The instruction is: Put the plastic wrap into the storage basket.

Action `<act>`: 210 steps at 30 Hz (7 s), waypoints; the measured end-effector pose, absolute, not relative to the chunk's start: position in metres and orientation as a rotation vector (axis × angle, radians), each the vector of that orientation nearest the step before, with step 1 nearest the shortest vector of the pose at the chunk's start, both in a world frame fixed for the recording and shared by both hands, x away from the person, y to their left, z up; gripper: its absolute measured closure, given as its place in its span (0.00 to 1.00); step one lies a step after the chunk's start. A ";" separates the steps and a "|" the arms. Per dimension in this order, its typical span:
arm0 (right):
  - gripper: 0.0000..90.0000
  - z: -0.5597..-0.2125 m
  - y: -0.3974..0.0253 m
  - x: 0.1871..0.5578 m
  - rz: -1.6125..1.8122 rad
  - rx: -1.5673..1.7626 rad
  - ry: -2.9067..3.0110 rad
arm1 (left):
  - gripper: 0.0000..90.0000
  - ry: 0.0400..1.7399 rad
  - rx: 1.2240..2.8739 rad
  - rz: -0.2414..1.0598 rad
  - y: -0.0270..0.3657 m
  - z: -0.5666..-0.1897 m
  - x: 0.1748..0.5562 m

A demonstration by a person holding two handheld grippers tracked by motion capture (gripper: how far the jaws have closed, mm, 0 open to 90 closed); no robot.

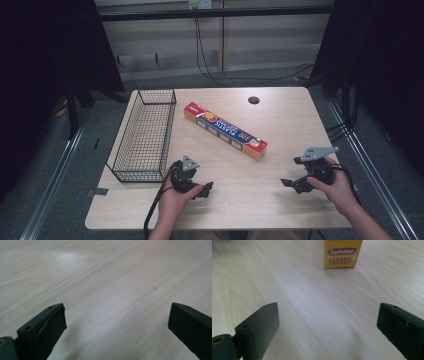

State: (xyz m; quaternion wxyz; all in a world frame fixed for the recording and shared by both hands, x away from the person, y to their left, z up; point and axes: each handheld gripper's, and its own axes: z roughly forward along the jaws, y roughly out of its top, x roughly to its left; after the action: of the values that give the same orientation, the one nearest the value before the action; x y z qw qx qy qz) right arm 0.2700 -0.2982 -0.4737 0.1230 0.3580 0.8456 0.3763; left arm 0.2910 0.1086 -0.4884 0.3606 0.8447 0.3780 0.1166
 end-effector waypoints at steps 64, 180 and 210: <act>0.38 -0.479 -0.188 0.408 0.972 1.133 2.515 | 0.01 0.931 2.207 0.173 0.100 -0.491 0.301; 0.47 -0.402 -0.206 0.335 0.907 0.439 2.917 | 0.05 0.307 2.549 0.024 0.012 -0.390 0.359; 0.02 -0.377 -0.247 0.357 1.055 0.709 2.712 | 0.49 0.568 2.710 -0.003 0.019 -0.388 0.362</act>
State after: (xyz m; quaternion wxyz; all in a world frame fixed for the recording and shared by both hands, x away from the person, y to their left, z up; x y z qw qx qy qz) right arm 0.3573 -0.2468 -0.3774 0.0732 0.2361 0.9030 0.3513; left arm 0.3621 0.0185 -0.3879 0.1851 0.9618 0.2016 -0.0011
